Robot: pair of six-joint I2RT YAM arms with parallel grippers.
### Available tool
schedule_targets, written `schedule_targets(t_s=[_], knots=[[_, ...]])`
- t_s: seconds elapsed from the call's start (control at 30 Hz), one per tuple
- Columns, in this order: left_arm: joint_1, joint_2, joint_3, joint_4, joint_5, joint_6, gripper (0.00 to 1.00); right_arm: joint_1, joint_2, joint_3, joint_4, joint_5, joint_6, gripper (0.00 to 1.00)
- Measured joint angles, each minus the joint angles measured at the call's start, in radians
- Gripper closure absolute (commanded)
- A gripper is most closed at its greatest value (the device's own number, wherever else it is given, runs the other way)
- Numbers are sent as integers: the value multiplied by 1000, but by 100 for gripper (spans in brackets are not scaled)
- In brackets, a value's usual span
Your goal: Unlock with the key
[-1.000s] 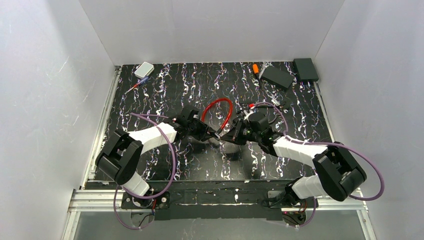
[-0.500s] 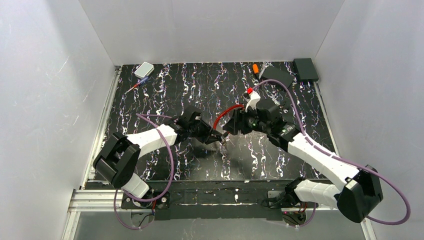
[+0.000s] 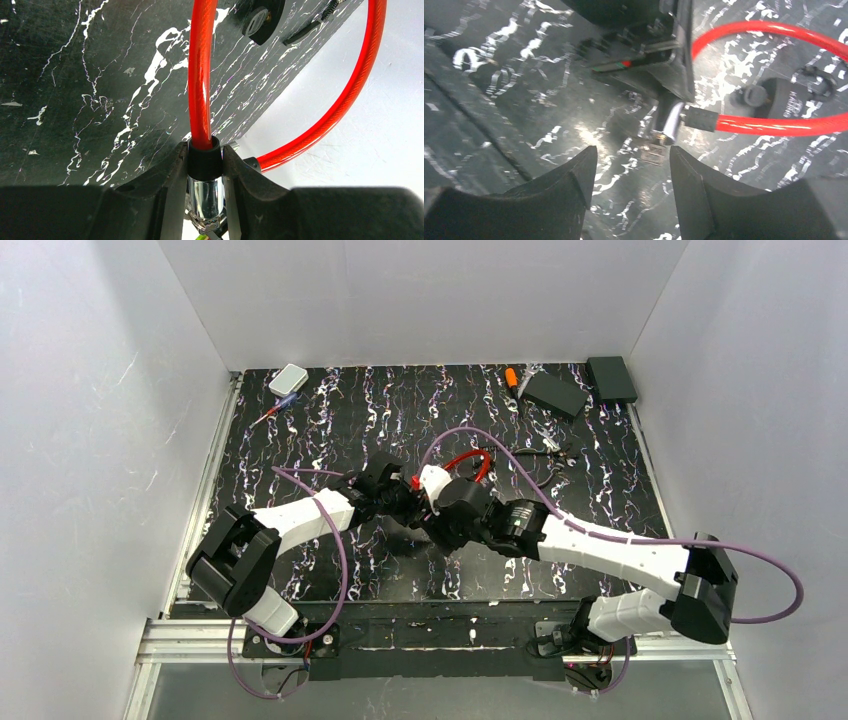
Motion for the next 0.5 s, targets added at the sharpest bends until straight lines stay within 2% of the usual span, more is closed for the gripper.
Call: schedule_targets(t_s=[0.27, 0.5], knots=[[1, 0, 0, -1, 0, 1, 100, 11, 71, 46, -68, 135, -71, 42], [1, 0, 0, -3, 0, 5, 100, 31, 83, 47, -68, 182, -95, 45]])
